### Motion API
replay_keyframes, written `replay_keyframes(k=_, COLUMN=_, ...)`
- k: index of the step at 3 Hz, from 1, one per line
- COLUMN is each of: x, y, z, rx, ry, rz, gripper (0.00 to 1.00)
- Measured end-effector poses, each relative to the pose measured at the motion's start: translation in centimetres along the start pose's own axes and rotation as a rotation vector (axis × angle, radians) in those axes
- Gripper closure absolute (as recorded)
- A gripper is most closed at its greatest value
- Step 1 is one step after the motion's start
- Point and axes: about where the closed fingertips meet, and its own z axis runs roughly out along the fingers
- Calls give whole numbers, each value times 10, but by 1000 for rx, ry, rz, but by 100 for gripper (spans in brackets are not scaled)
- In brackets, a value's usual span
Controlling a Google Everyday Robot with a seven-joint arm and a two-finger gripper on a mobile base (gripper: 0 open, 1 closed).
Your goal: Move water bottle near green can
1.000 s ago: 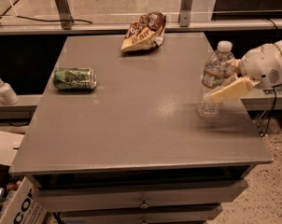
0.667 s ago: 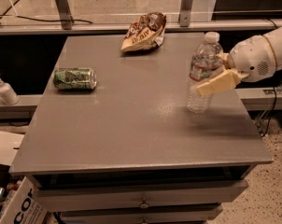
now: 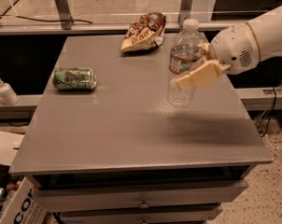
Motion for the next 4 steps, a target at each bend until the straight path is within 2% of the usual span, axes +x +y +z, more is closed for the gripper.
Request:
replay_keyframes(k=1, x=-15, y=-13, z=26, rx=-7, ry=-58, rz=-32, gripper=100)
replay_keyframes(k=3, x=-67, y=-53, z=92, rx=-41, ry=-179, rz=-121, gripper=100)
replay_keyframes(k=4, x=-78, y=-69, z=117, rx=-55, ry=-197, rz=-140, gripper=100)
